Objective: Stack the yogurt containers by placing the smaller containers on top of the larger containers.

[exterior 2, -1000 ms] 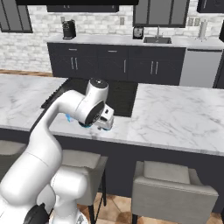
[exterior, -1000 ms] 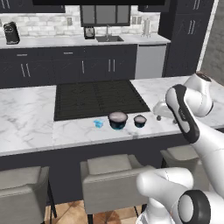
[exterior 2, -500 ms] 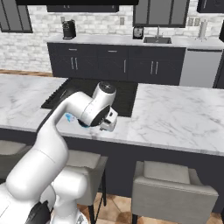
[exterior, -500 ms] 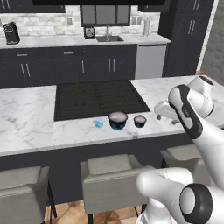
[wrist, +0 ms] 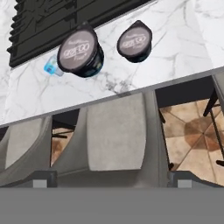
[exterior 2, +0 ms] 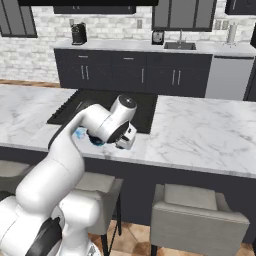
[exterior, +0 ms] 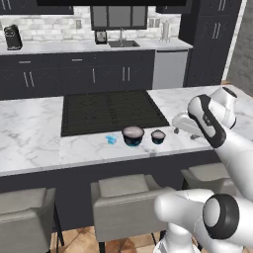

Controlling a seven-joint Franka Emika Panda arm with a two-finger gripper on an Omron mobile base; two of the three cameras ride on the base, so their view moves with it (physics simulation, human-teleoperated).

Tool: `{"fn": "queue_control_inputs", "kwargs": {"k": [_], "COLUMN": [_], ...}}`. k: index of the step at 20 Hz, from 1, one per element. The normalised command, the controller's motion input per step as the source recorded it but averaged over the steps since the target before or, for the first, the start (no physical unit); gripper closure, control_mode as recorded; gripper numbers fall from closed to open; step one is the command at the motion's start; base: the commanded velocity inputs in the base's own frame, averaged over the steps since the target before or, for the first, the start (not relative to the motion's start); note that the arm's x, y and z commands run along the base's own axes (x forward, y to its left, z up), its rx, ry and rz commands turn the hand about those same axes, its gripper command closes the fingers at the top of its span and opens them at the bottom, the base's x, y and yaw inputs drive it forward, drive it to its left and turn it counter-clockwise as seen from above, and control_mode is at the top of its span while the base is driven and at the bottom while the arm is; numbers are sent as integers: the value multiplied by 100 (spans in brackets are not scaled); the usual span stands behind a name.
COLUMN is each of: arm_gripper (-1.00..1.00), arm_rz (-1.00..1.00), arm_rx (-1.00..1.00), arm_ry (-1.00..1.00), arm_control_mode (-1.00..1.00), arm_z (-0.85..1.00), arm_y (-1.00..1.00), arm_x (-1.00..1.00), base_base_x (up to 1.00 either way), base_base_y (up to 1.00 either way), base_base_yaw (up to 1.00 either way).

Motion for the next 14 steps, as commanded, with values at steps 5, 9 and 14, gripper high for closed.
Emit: {"fn": "queue_control_inputs", "kwargs": {"k": [5,9,14], "arm_gripper": [-100,-100,-100], "arm_rz": [0,0,-5], "arm_rx": [3,2,3], "arm_ry": [0,0,0], "arm_control_mode": [-100,-100,-100], "arm_z": [-23,-20,-8], "arm_y": [0,0,0], "arm_x": [15,16,11], "base_base_x": [0,0,0], "base_base_y": [0,0,0], "base_base_yaw": [0,0,0]}}
